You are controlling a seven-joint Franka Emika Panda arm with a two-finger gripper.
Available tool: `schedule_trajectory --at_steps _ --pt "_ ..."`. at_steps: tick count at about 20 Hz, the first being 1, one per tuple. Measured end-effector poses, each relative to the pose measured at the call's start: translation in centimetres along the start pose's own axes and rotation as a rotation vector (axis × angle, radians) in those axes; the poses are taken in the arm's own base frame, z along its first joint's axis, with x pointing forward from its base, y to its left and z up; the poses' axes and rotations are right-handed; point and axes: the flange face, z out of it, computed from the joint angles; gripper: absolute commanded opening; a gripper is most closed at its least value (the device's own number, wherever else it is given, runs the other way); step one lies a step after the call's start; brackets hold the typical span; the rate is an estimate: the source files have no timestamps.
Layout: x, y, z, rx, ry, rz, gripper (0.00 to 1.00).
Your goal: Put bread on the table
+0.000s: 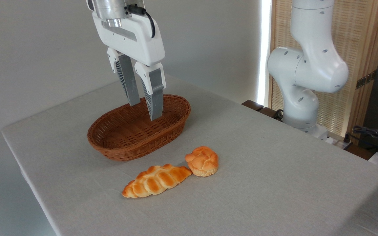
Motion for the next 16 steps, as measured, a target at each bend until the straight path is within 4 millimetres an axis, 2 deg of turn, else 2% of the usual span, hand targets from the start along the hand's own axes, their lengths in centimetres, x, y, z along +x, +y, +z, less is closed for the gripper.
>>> schedule_trajectory --at_steps 16 --pt "-0.44 0.05 0.07 0.009 0.007 -0.006 1.0"
